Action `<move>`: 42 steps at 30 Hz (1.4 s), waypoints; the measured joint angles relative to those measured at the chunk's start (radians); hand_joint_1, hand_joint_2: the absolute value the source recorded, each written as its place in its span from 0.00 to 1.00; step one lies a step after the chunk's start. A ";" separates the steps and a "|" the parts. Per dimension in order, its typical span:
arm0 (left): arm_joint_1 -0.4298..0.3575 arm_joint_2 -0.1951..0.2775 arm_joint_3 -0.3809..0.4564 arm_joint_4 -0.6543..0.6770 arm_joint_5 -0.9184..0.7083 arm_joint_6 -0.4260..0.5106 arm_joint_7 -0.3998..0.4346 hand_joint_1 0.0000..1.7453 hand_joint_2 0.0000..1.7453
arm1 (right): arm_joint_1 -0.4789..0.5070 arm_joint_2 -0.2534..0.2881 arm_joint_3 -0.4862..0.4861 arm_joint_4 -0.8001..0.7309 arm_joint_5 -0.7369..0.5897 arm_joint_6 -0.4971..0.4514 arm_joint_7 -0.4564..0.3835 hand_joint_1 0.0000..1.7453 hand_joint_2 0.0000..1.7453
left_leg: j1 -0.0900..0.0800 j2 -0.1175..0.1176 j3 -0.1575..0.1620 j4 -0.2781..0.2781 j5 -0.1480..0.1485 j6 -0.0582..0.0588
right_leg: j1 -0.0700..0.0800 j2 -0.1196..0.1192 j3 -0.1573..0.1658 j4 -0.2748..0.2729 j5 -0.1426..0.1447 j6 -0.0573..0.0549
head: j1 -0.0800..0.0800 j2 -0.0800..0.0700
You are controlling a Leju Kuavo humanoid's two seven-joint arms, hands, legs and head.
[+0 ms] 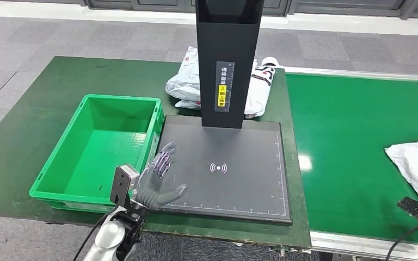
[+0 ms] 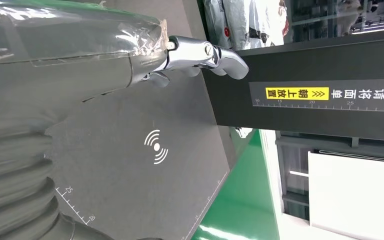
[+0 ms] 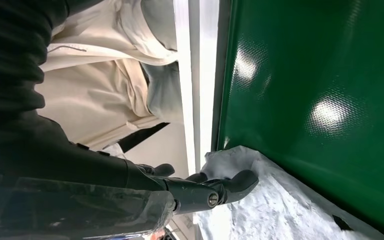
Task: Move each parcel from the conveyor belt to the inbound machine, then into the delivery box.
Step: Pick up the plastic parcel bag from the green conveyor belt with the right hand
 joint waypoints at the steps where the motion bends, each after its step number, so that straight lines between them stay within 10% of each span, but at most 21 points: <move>1: 0.000 0.000 0.000 0.001 0.001 0.000 -0.001 0.00 1.00 | 0.000 0.000 0.000 0.001 0.000 0.002 0.001 0.00 1.00 | 0.000 0.000 0.000 0.000 0.000 0.000 | 0.000 0.000 0.000 0.000 0.000 0.000 | 0.000 0.000; 32: 0.030 0.012 0.000 -0.034 0.021 0.025 -0.012 0.00 1.00 | -0.147 0.004 0.038 0.008 0.091 -0.087 -0.030 0.00 1.00 | 0.000 -0.001 -0.001 0.000 0.001 0.000 | 0.000 -0.001 0.000 0.000 0.000 0.001 | 0.000 0.000; 42: -0.011 0.005 0.000 -0.003 0.022 0.021 -0.011 0.00 1.00 | -0.144 0.038 0.042 0.009 0.084 0.039 -0.049 0.00 1.00 | 0.000 -0.001 -0.001 0.000 0.002 0.001 | 0.000 -0.001 0.000 0.000 0.001 0.001 | 0.000 0.000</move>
